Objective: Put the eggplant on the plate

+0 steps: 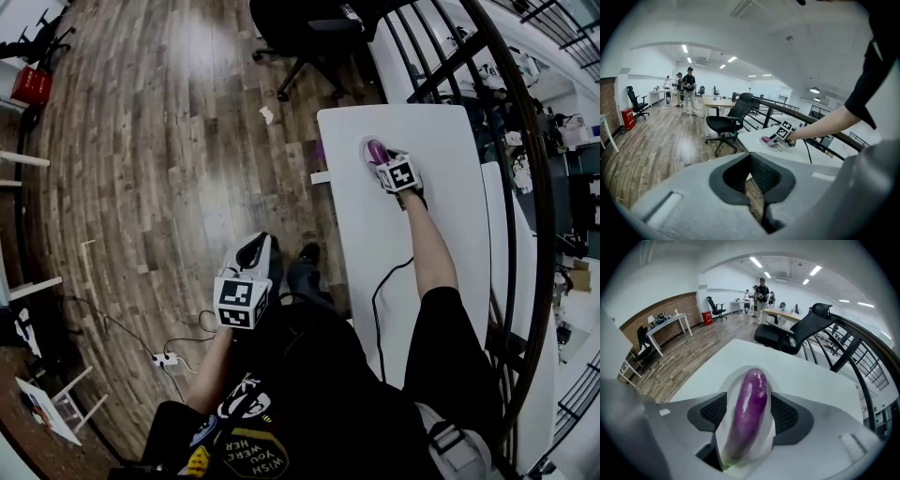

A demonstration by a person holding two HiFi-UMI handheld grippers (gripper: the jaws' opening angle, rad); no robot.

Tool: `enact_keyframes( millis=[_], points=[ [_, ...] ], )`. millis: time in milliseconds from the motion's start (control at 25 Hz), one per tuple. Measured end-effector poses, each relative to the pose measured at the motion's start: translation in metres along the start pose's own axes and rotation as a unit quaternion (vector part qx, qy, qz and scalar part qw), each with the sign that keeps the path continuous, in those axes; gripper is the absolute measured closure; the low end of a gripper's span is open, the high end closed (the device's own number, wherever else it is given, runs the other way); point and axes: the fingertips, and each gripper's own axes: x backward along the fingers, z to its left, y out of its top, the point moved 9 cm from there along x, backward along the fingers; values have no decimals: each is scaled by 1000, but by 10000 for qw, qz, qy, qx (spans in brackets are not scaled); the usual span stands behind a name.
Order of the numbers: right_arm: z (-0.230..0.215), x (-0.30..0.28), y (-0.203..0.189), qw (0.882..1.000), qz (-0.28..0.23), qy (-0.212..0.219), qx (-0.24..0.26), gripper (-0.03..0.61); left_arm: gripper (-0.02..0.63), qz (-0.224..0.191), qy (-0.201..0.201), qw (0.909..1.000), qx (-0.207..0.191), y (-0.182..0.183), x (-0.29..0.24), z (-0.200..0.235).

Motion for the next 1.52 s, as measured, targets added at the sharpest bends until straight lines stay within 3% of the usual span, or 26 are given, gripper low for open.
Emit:
enact_keyframes(
  millis=[160, 320, 440, 560, 640, 720, 920, 1000, 1240, 1520],
  points=[
    [-3, 41, 46, 9968, -699, 58, -388, 272, 609, 35, -263, 9996, -81, 42, -9, 14],
    [16, 111, 40, 9790, -1771, 26, -1006, 290, 607, -92, -596, 9976, -345, 65, -16, 1],
    [56, 167, 15, 9560, -2534, -47, -1480, 313, 608, -267, -844, 9946, -547, 72, -22, -12],
    [114, 224, -9, 9260, -3255, -252, -1895, 387, 609, -534, -1126, 9893, -761, 80, -18, -22],
    [155, 260, -19, 9059, -3633, -418, -2135, 399, 609, -738, -1350, 9838, -918, 88, -11, -29],
    [194, 289, -25, 8877, -3913, -672, -2334, 416, 609, -938, -1622, 9760, -1113, 96, -4, -33],
    [274, 332, -23, 8558, -4154, -1645, -2606, 566, 607, -1265, -2251, 9546, -1483, 105, 16, -30],
    [301, 339, -19, 8495, -4124, -1891, -2692, 575, 608, -1296, -2438, 9485, -1554, 103, 27, -26],
    [375, 363, -5, 8460, -4058, -2142, -2717, 577, 608, -1278, -2816, 9393, -1488, 86, 72, -12],
    [423, 372, -25, 8367, -4154, -2060, -2914, 577, 609, -1434, -2784, 9366, -1576, 61, 112, -13]
  ],
)
